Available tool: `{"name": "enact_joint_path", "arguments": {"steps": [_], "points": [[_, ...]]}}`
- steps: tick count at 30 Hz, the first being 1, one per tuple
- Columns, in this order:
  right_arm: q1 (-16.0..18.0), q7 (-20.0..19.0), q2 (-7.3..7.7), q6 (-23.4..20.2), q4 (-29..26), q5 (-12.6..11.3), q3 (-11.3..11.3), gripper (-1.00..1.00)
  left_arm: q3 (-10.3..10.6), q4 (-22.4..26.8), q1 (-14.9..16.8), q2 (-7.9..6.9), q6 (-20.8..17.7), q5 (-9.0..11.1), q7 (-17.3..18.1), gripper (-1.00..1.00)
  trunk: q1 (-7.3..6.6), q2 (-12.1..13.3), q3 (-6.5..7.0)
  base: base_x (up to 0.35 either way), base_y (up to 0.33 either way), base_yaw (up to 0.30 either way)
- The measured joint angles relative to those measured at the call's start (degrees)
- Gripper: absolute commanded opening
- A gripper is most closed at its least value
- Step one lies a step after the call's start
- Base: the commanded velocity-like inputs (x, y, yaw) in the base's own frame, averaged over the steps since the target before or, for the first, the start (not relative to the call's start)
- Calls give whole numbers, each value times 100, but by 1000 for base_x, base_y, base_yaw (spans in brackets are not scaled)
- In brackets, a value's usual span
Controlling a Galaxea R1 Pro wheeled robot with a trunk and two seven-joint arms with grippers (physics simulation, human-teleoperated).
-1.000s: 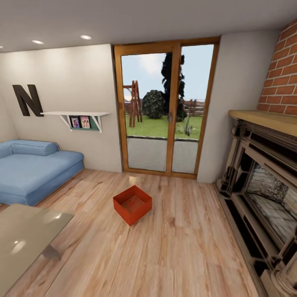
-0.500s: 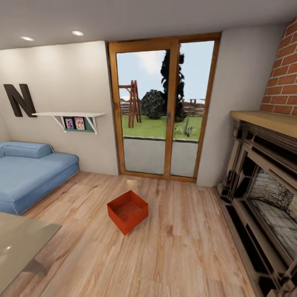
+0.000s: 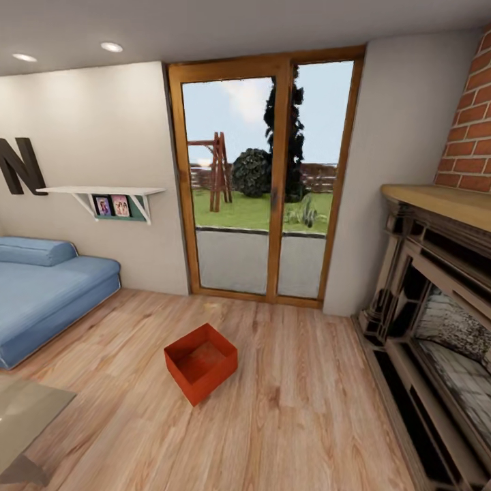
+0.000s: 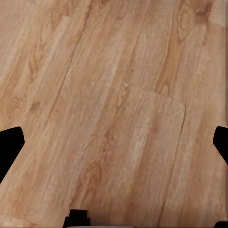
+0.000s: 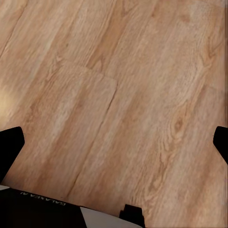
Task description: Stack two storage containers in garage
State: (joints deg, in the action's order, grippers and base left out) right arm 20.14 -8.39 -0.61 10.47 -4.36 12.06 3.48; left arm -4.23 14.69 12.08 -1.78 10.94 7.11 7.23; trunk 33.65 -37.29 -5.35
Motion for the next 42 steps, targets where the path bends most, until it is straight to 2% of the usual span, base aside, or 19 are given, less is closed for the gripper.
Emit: {"name": "enact_joint_path", "arguments": {"steps": [42], "points": [[0,-3,0,0,-5,0,0,100,0,4,0,0,0,0,0,100,0,0,0,319,-177,0]]}}
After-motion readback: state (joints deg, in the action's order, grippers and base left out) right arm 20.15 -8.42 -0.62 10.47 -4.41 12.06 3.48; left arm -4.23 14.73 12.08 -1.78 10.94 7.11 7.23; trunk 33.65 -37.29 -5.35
